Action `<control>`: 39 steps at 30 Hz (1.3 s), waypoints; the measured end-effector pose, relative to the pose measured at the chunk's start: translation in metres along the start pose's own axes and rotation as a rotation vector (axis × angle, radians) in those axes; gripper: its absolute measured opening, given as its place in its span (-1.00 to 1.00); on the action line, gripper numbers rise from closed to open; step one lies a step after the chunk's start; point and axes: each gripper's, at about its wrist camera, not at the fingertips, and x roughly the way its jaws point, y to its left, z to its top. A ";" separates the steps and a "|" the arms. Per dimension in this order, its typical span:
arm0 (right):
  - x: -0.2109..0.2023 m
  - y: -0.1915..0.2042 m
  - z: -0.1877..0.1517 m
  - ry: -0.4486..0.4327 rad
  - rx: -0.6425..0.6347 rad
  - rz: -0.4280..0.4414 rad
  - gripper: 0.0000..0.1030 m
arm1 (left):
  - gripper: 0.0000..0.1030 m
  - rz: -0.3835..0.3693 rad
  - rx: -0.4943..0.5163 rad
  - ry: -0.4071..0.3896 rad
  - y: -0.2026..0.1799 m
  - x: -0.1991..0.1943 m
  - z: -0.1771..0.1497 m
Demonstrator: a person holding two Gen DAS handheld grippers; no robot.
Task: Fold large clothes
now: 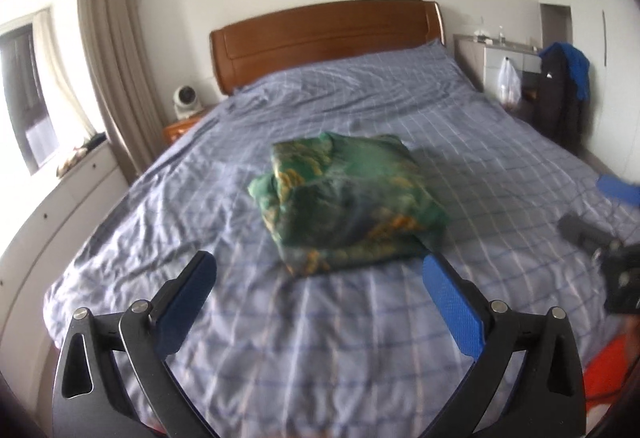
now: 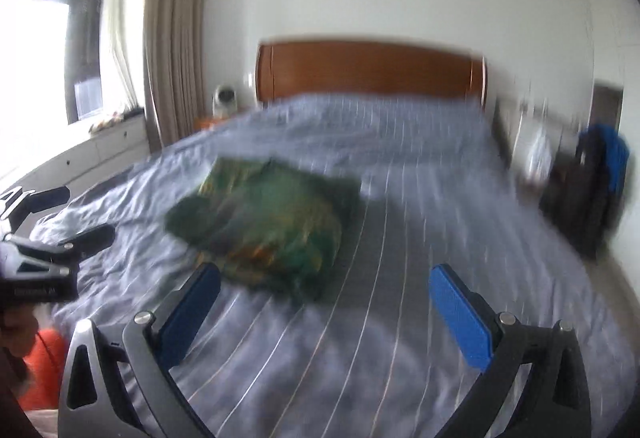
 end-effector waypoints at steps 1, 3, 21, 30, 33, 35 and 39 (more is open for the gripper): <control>-0.004 0.001 -0.003 0.028 0.018 0.018 1.00 | 0.99 0.003 -0.013 0.004 -0.001 -0.004 -0.002; -0.013 0.005 -0.010 0.069 0.045 0.043 1.00 | 0.99 0.005 -0.035 0.019 -0.002 -0.009 -0.007; -0.053 0.034 -0.020 0.147 0.021 0.017 1.00 | 1.00 0.029 -0.080 0.146 0.002 -0.035 -0.021; -0.048 0.043 -0.022 0.174 -0.001 -0.010 1.00 | 1.00 0.044 -0.114 0.164 0.011 -0.030 -0.023; -0.047 0.042 -0.023 0.176 -0.001 -0.020 1.00 | 1.00 0.048 -0.116 0.167 0.012 -0.028 -0.024; -0.046 0.043 -0.024 0.179 0.000 -0.027 1.00 | 1.00 0.047 -0.119 0.160 0.012 -0.029 -0.024; -0.045 0.043 -0.025 0.182 0.005 -0.024 1.00 | 1.00 0.041 -0.126 0.146 0.012 -0.030 -0.026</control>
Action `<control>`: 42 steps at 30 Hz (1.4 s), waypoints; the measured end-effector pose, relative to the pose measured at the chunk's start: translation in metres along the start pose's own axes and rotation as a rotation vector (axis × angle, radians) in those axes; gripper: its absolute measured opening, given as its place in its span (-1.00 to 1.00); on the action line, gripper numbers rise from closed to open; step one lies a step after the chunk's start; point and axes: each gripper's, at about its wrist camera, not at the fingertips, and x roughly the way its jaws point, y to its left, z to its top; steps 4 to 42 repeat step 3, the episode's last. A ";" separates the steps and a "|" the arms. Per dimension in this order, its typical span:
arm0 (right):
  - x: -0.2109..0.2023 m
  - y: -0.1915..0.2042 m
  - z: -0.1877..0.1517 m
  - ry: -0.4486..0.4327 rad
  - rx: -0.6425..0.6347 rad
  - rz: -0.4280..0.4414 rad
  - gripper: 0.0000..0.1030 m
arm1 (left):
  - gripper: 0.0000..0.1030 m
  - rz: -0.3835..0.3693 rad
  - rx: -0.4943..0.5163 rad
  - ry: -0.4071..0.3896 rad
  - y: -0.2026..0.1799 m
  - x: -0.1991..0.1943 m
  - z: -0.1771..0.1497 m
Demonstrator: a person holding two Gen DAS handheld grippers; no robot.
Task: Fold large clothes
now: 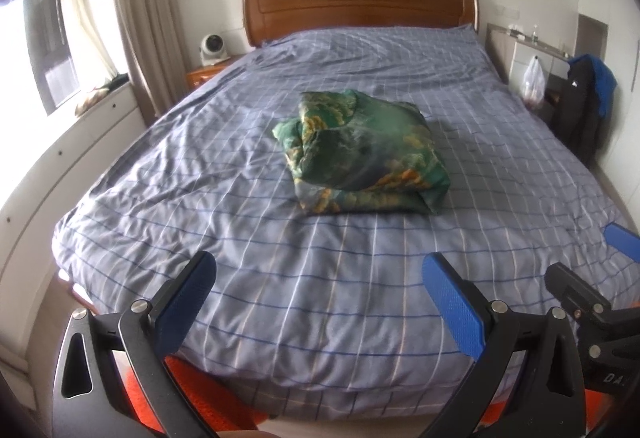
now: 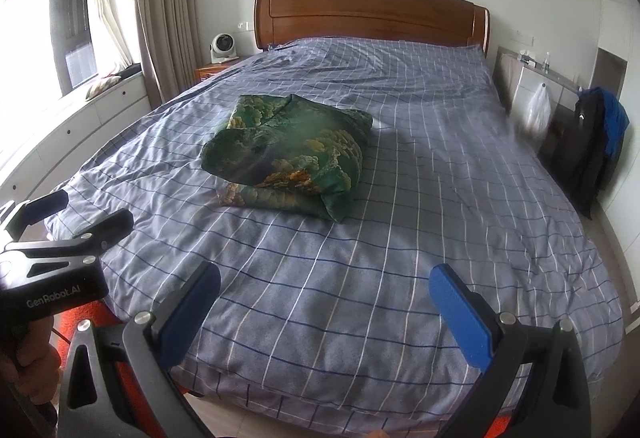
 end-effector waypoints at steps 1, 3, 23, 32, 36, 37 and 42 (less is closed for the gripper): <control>0.000 0.001 0.000 0.001 0.001 0.001 1.00 | 1.00 0.000 -0.002 -0.001 0.000 0.000 -0.001; 0.000 0.001 -0.001 0.001 0.004 0.004 1.00 | 1.00 0.002 -0.002 -0.003 -0.001 0.000 -0.001; 0.000 0.001 -0.001 0.001 0.004 0.004 1.00 | 1.00 0.002 -0.002 -0.003 -0.001 0.000 -0.001; 0.000 0.001 -0.001 0.001 0.004 0.004 1.00 | 1.00 0.002 -0.002 -0.003 -0.001 0.000 -0.001; 0.000 0.001 -0.001 0.001 0.004 0.004 1.00 | 1.00 0.002 -0.002 -0.003 -0.001 0.000 -0.001; 0.000 0.001 -0.001 0.001 0.004 0.004 1.00 | 1.00 0.002 -0.002 -0.003 -0.001 0.000 -0.001; 0.000 0.001 -0.001 0.001 0.004 0.004 1.00 | 1.00 0.002 -0.002 -0.003 -0.001 0.000 -0.001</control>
